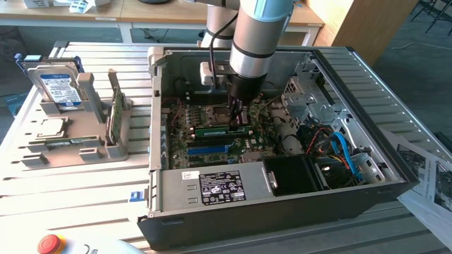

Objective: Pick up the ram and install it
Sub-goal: 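Insert the ram into the slot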

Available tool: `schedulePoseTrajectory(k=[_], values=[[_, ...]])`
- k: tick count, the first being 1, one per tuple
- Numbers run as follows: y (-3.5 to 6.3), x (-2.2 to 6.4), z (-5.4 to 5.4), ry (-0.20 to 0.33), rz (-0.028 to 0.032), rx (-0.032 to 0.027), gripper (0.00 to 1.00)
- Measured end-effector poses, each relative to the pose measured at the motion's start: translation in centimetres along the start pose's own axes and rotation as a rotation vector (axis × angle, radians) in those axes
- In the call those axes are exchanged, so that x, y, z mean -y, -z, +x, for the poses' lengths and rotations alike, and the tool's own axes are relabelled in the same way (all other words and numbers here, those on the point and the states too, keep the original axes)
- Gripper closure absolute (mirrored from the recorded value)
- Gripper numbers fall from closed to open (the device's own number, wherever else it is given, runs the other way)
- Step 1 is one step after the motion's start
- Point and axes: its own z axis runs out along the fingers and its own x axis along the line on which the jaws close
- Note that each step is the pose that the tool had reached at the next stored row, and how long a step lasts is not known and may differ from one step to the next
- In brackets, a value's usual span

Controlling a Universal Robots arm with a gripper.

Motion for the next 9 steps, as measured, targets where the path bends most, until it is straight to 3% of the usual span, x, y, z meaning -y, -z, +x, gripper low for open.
schedulePoseTrajectory(k=[9], values=[[0.00, 0.00, 0.00, 0.000, 0.0001, 0.0000, 0.88]])
